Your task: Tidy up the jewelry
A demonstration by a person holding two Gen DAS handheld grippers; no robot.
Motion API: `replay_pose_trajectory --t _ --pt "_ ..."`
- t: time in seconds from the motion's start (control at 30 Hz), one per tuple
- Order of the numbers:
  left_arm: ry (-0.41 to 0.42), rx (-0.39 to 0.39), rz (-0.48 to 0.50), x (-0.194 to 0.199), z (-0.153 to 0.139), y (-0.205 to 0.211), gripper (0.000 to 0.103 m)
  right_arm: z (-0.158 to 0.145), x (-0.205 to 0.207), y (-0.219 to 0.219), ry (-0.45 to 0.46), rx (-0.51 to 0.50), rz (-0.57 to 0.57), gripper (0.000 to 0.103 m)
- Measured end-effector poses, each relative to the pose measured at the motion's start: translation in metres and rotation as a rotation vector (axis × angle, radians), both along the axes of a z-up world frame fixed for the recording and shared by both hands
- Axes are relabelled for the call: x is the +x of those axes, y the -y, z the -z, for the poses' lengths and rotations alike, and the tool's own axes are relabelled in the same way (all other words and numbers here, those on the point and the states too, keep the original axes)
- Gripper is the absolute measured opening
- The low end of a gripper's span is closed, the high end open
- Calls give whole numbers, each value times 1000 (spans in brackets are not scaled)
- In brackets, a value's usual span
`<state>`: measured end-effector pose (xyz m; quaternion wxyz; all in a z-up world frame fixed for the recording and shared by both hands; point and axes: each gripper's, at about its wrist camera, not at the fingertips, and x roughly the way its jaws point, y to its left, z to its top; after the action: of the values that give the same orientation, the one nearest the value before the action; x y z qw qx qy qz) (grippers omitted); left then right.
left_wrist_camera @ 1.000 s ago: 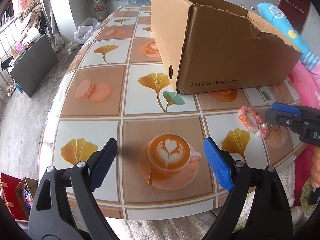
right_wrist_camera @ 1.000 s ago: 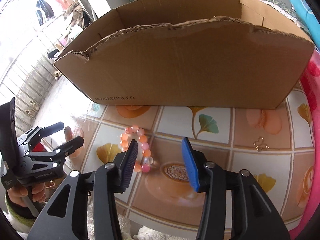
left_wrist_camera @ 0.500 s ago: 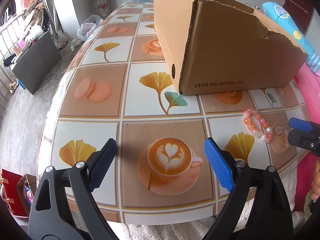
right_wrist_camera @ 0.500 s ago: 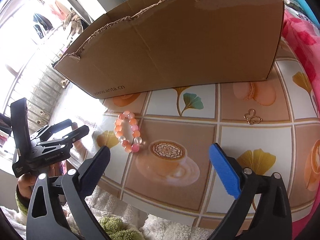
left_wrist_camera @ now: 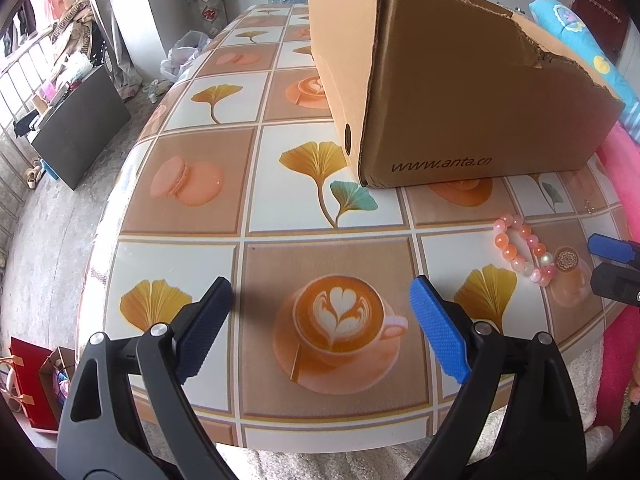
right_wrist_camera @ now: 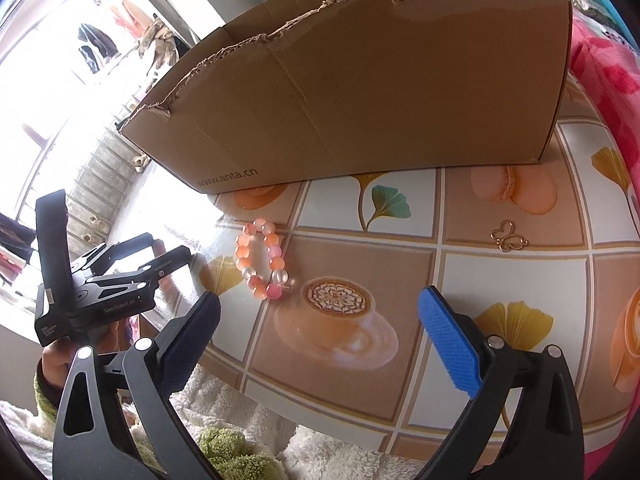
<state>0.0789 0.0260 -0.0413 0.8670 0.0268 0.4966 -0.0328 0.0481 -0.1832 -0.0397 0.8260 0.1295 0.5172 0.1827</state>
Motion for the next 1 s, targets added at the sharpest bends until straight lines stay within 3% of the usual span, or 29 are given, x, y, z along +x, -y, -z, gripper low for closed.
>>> replay_pose_trajectory --t 0.53,1.0 --pt "-10 -8 -59 3 1 1 92 5 12 5 -45 99 -36 97" --pt "-4 -10 -72 3 2 1 93 4 13 -3 -46 47 -63 97"
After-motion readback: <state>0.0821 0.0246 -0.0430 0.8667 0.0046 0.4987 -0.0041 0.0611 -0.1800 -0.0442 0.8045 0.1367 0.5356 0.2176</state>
